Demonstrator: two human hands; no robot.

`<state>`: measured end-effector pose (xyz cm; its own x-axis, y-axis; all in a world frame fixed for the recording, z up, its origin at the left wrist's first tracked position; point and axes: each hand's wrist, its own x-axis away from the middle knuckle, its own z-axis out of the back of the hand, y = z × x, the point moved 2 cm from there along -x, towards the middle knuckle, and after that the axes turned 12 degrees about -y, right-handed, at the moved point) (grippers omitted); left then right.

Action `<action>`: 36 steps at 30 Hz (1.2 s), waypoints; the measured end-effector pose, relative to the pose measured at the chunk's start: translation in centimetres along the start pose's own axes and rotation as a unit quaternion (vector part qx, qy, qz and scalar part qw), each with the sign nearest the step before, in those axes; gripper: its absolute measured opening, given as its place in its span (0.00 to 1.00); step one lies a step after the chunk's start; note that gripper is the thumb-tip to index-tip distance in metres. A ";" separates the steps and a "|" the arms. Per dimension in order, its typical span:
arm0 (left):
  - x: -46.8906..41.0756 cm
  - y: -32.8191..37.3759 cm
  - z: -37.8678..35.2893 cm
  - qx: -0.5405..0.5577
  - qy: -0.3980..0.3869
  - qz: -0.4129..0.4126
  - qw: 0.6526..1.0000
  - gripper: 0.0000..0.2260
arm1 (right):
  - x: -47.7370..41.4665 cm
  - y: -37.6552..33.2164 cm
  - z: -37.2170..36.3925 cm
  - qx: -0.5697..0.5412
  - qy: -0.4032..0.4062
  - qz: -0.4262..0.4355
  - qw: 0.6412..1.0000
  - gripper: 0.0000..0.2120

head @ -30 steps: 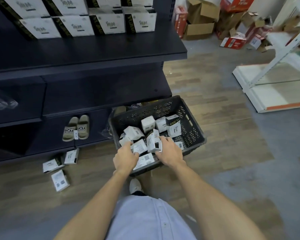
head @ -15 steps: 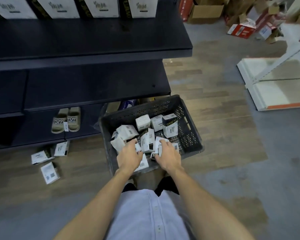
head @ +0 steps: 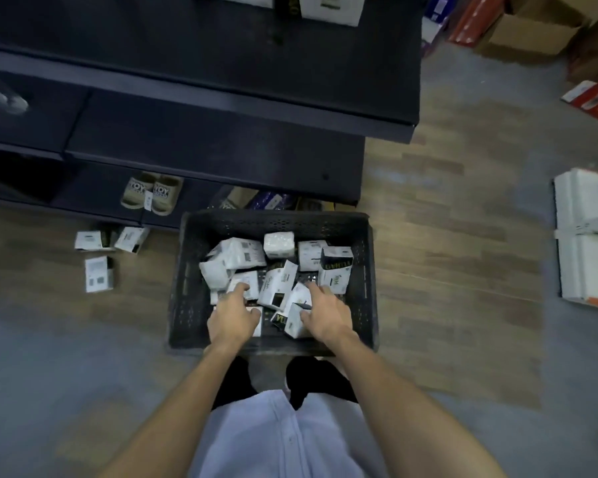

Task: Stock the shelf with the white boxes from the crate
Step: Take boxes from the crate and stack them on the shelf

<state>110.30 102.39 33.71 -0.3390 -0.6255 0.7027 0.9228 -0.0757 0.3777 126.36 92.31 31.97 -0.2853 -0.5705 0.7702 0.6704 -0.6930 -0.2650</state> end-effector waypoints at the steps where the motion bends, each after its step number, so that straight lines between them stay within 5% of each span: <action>1: 0.0 0.4 -0.3 0.000 0.000 0.002 1.000 0.24 | -0.2 0.5 0.4 0.008 -0.003 0.004 1.000 0.29; 20: -4.9 -3.2 -3.0 -0.051 -0.054 0.002 0.997 0.24 | -5.8 2.3 -5.7 0.002 -0.108 -0.031 0.994 0.30; 36: -13.9 -3.9 -14.5 -0.160 -0.231 -0.112 0.953 0.30 | -12.9 10.4 -11.7 -0.048 -0.136 -0.179 0.973 0.22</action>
<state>114.07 100.14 13.69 -0.5100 -0.1629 0.8446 0.8012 -0.4472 0.3976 129.02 87.32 12.47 -0.2881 -0.1572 0.9446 0.4909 -0.8712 0.0047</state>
